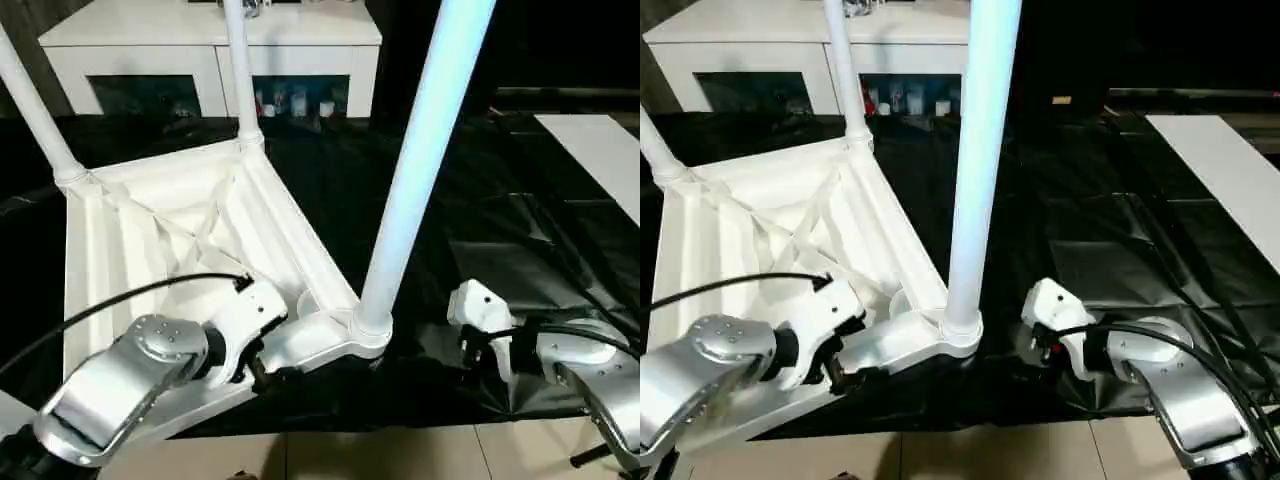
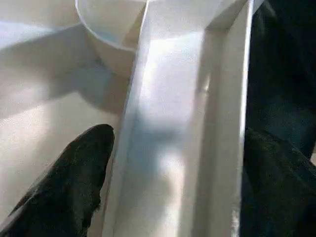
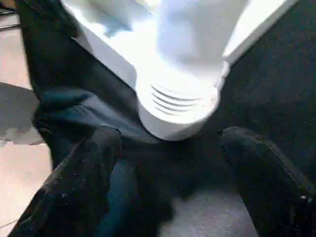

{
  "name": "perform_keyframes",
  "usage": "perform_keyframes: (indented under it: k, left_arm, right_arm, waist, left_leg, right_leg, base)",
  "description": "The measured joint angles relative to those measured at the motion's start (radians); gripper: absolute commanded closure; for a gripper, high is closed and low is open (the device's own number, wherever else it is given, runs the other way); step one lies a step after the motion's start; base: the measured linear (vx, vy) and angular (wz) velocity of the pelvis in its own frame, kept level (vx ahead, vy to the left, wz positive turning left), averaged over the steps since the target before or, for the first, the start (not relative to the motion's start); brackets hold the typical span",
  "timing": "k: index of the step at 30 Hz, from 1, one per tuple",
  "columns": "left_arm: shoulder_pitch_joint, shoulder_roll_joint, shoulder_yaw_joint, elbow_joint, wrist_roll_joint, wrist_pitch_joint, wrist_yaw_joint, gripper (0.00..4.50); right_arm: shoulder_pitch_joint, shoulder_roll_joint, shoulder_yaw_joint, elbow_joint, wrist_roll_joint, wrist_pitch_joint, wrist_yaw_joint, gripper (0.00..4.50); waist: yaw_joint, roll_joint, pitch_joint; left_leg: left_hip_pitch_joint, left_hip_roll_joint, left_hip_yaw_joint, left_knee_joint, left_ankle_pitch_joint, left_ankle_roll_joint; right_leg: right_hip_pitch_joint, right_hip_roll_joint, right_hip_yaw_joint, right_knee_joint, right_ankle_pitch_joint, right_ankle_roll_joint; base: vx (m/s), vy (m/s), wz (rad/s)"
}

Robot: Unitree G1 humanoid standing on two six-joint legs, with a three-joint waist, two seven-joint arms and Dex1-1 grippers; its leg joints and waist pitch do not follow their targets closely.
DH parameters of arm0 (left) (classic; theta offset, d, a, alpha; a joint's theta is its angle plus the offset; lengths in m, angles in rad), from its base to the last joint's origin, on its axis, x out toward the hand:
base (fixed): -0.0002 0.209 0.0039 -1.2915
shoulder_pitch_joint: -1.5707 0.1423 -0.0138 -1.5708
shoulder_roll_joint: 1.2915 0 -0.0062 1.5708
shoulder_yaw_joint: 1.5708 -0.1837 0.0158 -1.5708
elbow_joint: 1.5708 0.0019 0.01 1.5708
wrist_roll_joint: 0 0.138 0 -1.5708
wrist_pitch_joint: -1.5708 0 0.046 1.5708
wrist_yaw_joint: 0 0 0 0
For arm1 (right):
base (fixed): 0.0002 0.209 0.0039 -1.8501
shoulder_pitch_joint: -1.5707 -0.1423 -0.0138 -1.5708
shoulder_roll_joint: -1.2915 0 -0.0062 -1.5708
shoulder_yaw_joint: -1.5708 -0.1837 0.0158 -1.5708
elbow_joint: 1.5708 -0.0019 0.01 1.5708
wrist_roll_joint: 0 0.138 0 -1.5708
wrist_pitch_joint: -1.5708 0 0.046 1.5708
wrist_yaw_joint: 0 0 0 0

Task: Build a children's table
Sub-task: Rotate table base

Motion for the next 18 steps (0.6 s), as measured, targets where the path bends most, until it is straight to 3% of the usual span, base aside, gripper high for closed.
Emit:
perform_keyframes:
  k: [8,18]
  left_arm:
    - [0.002,0.005,-0.047,0.083,0.039,-0.098,0.01,0.03]
    - [-0.036,0.014,-0.039,0.158,0.048,-0.281,-0.057,0.03]
  right_arm:
    - [-0.001,0.005,0.02,-0.003,-0.001,0.0,-0.01,0.82]
    - [-0.001,0.005,0.023,-0.008,-0.001,0.002,-0.019,0.82]
  waist:
    - [0.0,0.001,0.0]
    - [0.0,0.001,-0.001]
  left_leg:
    - [0.0,0.0,0.0,0.0,0.0,0.0]
    - [0.002,0.0,-0.001,0.0,0.0,0.0]
  right_leg:
    - [0.001,0.0,0.0,0.0,0.001,0.0]
    - [0.001,0.0,0.0,-0.001,0.007,0.002]
  base:
    - [0.0,0.0,0.0]
    - [0.0,0.0,0.0]
